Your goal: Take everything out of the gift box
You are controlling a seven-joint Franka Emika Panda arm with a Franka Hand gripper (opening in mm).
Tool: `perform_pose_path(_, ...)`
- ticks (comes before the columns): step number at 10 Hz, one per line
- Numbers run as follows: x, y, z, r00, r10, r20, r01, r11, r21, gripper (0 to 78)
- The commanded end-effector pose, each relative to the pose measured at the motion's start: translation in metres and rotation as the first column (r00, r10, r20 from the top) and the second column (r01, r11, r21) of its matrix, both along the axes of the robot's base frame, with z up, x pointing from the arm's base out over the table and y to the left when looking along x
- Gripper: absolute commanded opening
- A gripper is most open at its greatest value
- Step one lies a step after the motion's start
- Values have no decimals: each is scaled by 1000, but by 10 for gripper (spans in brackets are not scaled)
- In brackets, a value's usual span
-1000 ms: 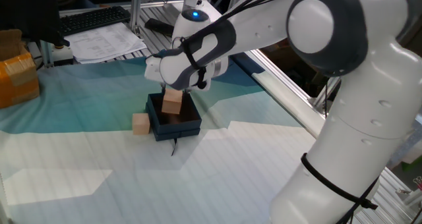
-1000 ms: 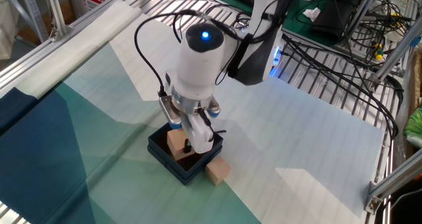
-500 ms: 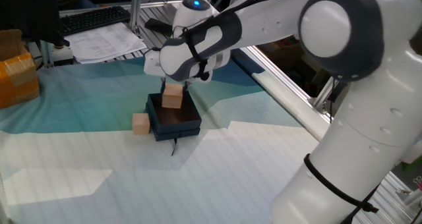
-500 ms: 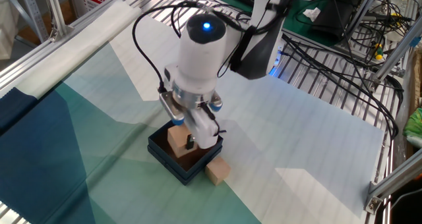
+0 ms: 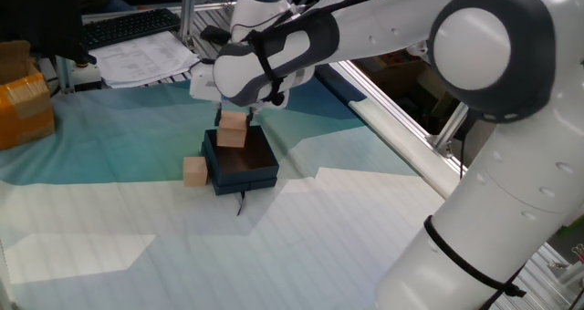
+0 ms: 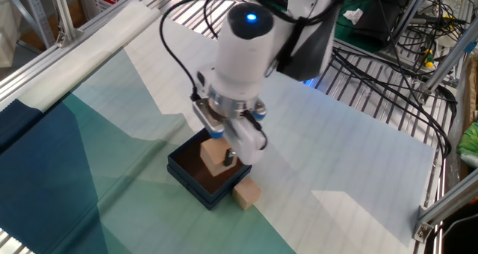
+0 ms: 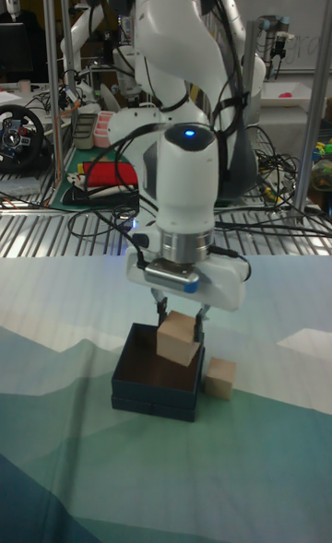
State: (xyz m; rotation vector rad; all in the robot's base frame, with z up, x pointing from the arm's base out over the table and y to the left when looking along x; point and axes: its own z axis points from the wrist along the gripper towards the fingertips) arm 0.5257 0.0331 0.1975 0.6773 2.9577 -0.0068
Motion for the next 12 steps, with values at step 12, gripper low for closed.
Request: perform_pose_path(12, -51, 119, 10, 997, -80, -20, 80, 996, 34, 15)
